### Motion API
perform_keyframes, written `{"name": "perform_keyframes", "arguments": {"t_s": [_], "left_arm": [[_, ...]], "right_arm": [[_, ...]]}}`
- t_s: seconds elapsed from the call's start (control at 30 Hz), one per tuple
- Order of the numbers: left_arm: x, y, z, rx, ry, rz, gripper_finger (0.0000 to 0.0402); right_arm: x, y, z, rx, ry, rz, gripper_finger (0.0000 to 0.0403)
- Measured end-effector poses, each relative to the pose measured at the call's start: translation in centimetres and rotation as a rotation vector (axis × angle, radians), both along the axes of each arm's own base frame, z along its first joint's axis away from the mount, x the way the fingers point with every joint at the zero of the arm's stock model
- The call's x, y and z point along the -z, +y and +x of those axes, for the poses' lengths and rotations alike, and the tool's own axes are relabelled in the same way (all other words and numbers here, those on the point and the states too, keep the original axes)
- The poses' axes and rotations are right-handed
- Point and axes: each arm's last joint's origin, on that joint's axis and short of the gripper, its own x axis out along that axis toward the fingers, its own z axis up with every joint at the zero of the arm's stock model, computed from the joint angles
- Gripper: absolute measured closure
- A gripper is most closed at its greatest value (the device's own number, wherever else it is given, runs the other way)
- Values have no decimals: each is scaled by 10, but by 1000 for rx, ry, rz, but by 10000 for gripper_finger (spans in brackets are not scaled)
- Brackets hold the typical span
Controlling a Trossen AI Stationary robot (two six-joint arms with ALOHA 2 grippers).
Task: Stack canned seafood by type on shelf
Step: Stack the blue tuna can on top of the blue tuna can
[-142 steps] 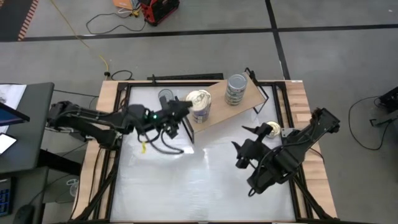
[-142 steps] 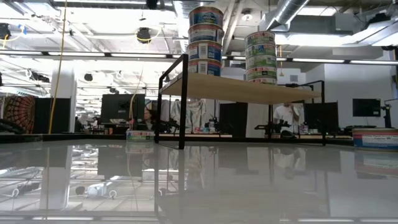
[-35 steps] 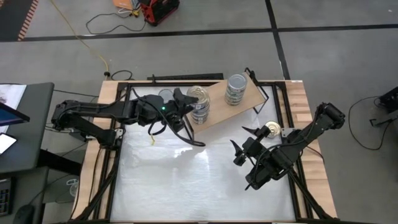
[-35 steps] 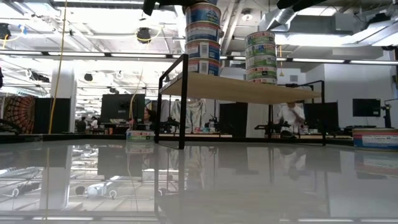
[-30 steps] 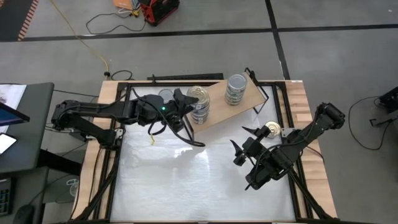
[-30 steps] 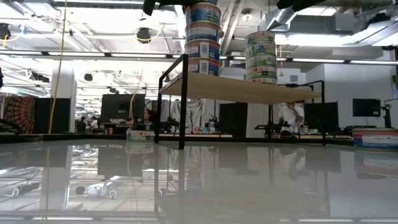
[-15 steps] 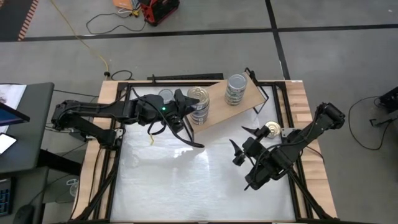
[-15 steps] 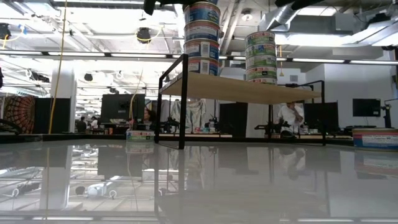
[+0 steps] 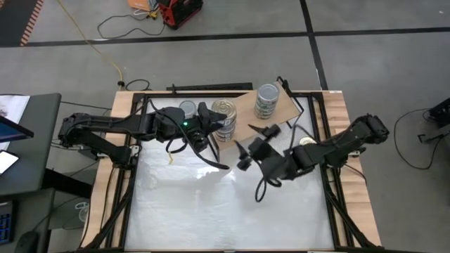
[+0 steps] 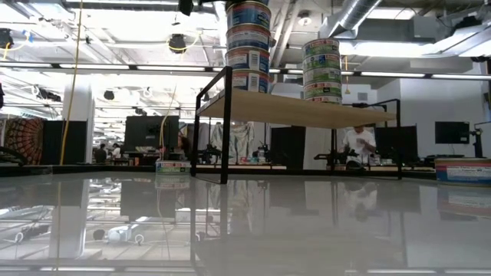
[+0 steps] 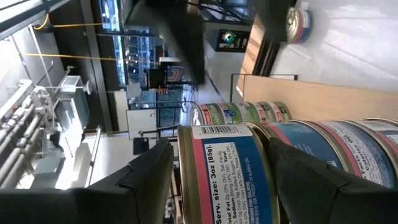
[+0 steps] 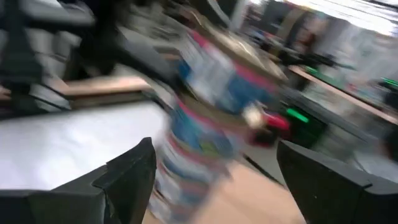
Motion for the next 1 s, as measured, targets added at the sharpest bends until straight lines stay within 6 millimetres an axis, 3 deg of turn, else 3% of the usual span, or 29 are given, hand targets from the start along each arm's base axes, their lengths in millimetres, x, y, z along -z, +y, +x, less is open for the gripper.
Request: {"name": "perform_keyframes", "arguments": {"t_s": [0.23, 0.5, 1.0], "left_arm": [[0, 0, 0, -3, -6, -14, 154], [-2, 0, 0, -2, -24, -19, 154], [-2, 0, 0, 7, -23, -21, 154]], "right_arm": [[-25, -22, 10, -136, -101, -57, 42], [-22, -42, 15, -86, -63, -73, 42], [-19, -50, 16, -65, -33, -75, 42]]}}
